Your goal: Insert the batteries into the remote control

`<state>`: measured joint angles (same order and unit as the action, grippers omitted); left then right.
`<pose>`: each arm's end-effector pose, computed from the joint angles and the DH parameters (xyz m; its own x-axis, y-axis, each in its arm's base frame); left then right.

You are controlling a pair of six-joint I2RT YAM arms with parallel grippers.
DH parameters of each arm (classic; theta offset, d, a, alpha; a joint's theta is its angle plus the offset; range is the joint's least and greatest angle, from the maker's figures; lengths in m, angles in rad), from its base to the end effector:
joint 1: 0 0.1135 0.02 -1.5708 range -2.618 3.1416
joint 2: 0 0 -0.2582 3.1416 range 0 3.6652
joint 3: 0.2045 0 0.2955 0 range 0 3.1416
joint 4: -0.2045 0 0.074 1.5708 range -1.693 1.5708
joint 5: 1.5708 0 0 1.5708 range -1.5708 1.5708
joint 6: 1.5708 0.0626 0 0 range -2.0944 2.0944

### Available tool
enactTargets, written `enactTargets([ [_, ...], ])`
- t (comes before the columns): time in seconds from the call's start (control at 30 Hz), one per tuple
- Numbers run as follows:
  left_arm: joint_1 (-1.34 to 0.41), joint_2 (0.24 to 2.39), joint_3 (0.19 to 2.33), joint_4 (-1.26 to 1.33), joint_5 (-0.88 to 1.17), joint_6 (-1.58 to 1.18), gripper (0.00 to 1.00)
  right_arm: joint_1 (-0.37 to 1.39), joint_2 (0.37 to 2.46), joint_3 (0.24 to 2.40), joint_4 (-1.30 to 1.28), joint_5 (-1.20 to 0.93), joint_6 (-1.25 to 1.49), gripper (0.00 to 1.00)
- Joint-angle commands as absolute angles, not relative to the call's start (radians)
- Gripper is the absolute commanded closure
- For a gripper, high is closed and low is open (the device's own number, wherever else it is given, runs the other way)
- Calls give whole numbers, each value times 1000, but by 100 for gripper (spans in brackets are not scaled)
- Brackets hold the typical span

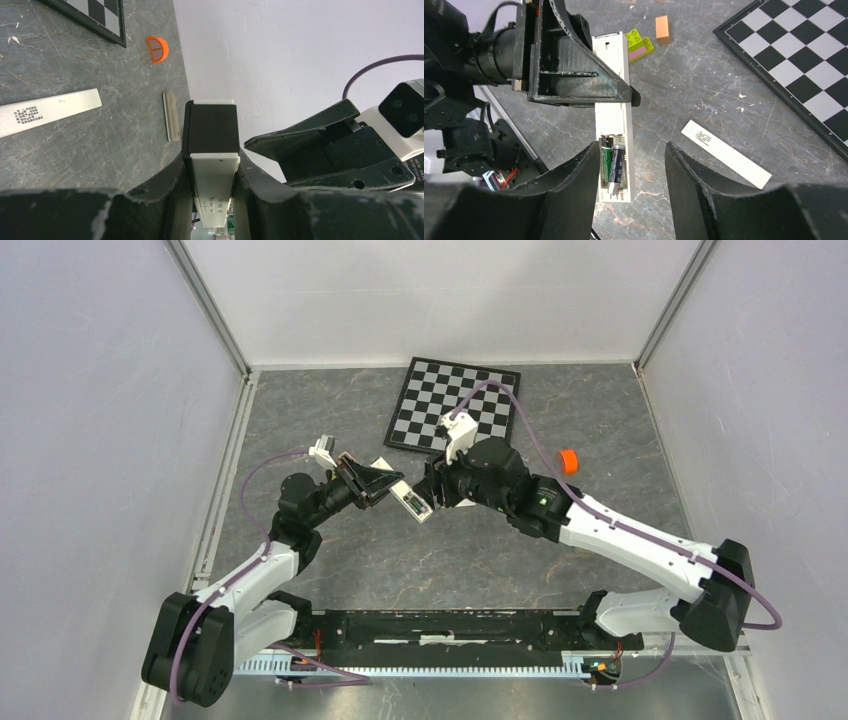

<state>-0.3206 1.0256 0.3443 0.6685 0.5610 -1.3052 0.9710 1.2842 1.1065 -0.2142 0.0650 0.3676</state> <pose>0.2511 -0.1185 0.1970 -0.7478 -0.6126 -0.2559 0.1908 0.1708 -0.9666 0.2114 0.3019 0.3170 -0.4850 -0.0740 -0.8714 -0.6596 0.6852 0.3090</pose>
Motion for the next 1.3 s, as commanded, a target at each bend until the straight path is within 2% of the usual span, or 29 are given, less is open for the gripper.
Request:
enactTargets([
  [0.0,-316,1000,365,744,586,-1357,98,966,1207,1066,-126,140,445,44],
  [0.17,-314,998,367,808,578,-1434,98,965,1091,916,10,198,596,27],
  [0.37,-314,993,382,871,544,-1556,98,965,924,618,444,196,809,14],
  [0.53,-314,1010,360,892,504,-1718,98,965,900,545,597,193,830,14],
  [0.67,-314,1042,357,948,513,-1785,98,965,929,570,614,162,841,14],
  [1.27,-314,1051,348,948,504,-1801,98,965,1059,621,662,79,923,16],
])
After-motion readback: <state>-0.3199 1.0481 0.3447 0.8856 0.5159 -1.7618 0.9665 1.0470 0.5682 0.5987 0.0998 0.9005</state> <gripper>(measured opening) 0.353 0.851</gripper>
